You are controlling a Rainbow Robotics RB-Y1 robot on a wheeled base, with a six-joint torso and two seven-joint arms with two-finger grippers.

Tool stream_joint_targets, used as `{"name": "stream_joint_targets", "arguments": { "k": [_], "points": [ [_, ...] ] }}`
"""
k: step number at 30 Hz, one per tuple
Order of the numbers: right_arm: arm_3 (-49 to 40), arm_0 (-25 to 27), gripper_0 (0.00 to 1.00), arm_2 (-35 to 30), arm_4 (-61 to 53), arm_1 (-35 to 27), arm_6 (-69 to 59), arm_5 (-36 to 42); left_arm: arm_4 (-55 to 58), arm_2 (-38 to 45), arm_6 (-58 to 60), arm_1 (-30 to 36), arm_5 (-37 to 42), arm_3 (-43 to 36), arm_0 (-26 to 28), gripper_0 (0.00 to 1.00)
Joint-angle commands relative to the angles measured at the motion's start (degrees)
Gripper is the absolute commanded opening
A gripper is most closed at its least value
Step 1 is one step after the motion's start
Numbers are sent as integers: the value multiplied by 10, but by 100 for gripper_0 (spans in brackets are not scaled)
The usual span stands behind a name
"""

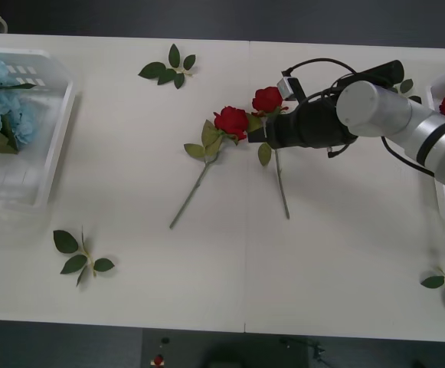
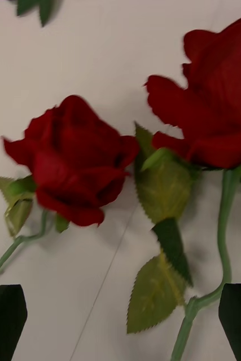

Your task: Put the red flowers into the right box and the blue flowers into the left box

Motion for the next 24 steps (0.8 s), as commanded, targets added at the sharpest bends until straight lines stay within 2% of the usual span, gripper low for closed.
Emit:
{"name": "stream_joint_targets", "arguments": {
  "k": [1,6,11,15,16,18,19,20,23,24],
  "points": [
    [92,-59,100,-18,63,62,-69,0,-19,17,46,58,24,-18,7,0],
    [165,-98,100,-18,141,98,-113,0,-31,19,60,91,29,-17,25,0],
    [182,-102,100,-18,201,115,-132,-3,-51,22,65,106,29,-17,34,0],
    [199,-103,100,-18,235,129,-141,-10,-56,23,65,105,29,-17,36,7],
    [206,-103,100,-18,244,134,-144,-14,-54,23,65,105,29,-17,36,17],
    [220,-105,100,-18,260,144,-150,-21,-47,23,65,105,29,-17,37,49],
    [225,-106,100,-18,266,149,-153,-25,-43,23,65,105,29,-17,37,58],
    [235,-108,100,-18,276,154,-165,-30,-39,23,65,105,29,-17,37,67],
    [252,-113,100,-18,309,169,-204,-37,-17,23,63,105,45,-18,38,81],
    [257,-115,95,-18,320,173,-218,-38,1,23,62,105,63,-18,37,87]
  ]
}}
